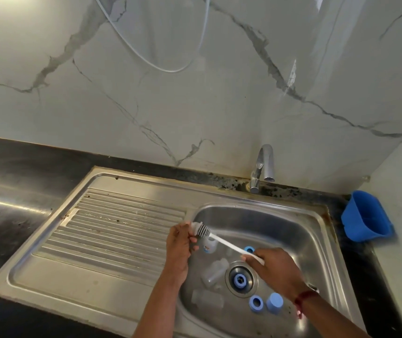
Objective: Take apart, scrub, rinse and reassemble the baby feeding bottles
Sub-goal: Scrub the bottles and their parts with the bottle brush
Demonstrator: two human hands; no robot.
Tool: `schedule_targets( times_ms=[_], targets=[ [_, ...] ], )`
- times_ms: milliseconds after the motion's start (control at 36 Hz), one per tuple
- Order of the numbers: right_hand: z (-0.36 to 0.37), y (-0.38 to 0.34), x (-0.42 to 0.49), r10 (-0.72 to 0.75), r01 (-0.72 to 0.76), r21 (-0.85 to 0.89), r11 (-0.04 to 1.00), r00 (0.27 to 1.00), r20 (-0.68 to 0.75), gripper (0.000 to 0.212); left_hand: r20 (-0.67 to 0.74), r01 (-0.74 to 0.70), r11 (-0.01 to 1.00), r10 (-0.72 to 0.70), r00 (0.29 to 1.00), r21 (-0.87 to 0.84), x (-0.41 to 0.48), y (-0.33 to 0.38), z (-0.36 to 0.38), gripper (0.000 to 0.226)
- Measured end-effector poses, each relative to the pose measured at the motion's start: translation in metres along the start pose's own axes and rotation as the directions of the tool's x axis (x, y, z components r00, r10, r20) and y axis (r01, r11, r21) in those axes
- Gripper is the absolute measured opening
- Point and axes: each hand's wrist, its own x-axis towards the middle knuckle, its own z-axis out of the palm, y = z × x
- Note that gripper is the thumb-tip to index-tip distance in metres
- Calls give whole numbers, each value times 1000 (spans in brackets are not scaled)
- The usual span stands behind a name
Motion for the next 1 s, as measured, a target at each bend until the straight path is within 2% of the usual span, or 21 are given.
schedule_targets(
  times_ms=[83,139,194,306,444,500,611,667,722,750,806,861,944,1000],
  targets=[
    [10,4,-2,-3,-6,-114,993,997,-81,53,26,78,995,-77,997,-64,-1,0,1,20],
    [19,8,-5,-34,2,-221,975,990,-140,57,24,110,989,-108,994,-97,0,0,3,22],
    [24,12,-8,-141,65,-332,941,967,-210,53,21,139,979,-137,990,-149,1,2,8,25],
    [18,6,-12,-363,145,-520,842,865,-346,36,30,205,939,-205,978,-277,0,10,21,28],
    [12,1,-15,-396,153,-534,831,838,-376,33,-42,162,948,-180,983,-274,-2,11,38,9],
    [12,-1,-15,-356,146,-492,858,861,-364,36,-45,123,950,-142,989,-287,-2,8,40,10],
    [4,-9,-17,-156,98,-248,964,962,-225,45,30,50,949,-43,999,-311,1,0,37,14],
    [-2,-15,-14,13,-5,96,995,997,-82,55,69,41,945,-19,997,-324,1,-1,34,19],
    [-5,-20,-13,132,-212,471,856,972,196,55,118,49,936,-8,993,-350,2,0,29,22],
    [-8,-21,-12,149,-310,544,780,935,321,54,145,60,928,-6,989,-367,3,0,26,22],
    [-16,-20,-13,106,-432,599,675,859,500,55,196,92,906,-10,981,-413,4,-1,20,25],
    [-25,-17,-12,34,-492,622,609,800,600,55,240,130,878,-18,971,-461,5,-2,16,27],
    [-31,-15,-6,-44,-540,639,548,745,666,55,291,148,858,2,957,-492,8,-2,14,32],
    [-30,-17,-2,-63,-553,639,535,728,683,58,307,131,849,38,951,-512,13,-2,14,52]
  ],
)
